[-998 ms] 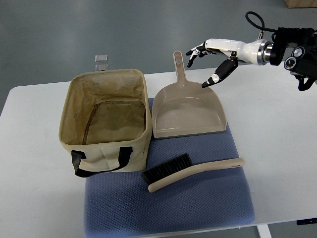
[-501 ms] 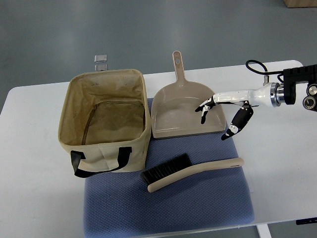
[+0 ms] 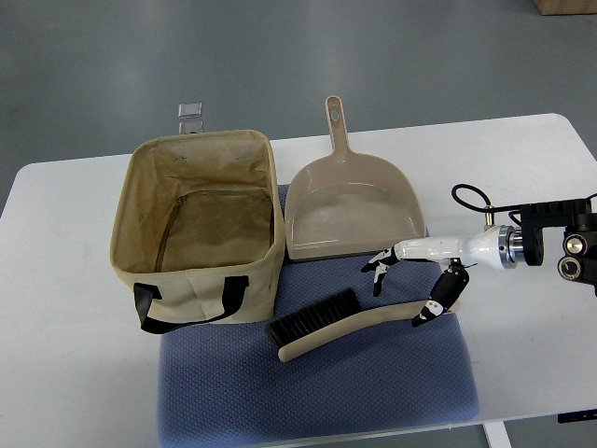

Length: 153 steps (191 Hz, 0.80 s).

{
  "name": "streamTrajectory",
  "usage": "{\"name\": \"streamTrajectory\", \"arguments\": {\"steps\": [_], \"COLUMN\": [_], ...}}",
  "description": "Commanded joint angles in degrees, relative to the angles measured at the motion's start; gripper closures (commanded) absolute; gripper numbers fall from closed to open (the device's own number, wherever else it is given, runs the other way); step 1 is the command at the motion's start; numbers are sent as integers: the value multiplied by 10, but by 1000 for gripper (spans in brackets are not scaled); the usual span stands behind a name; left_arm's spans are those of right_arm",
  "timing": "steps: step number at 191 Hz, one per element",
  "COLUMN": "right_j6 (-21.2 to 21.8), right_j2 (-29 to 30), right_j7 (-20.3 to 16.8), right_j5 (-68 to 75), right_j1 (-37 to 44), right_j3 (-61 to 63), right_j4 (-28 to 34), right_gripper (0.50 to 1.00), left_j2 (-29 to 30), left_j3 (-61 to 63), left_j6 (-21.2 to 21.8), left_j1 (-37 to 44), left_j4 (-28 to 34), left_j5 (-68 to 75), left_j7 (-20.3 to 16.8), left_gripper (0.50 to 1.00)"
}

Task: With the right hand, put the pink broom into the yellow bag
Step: 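Close the right hand around the beige brush handle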

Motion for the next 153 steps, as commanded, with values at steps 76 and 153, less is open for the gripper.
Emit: {"name": "streamTrajectory", "arguments": {"steps": [76, 153], "right_j6": [-72, -95], "right_j2": [12, 15], "right_j7": [-1, -5], "right_j5": [-58, -130], "right_j1": [-30, -37], "right_j3": [2, 3], "right_j4": [-3, -23], "right_gripper": [572, 572], "left_j2": [0, 0], "left_j3": [0, 0], "left_j6": [0, 0], "left_j1": [-1, -1], "left_j4": [0, 0], "left_j5": [0, 0], "left_j7": [0, 0], "left_gripper": [500, 500]}}
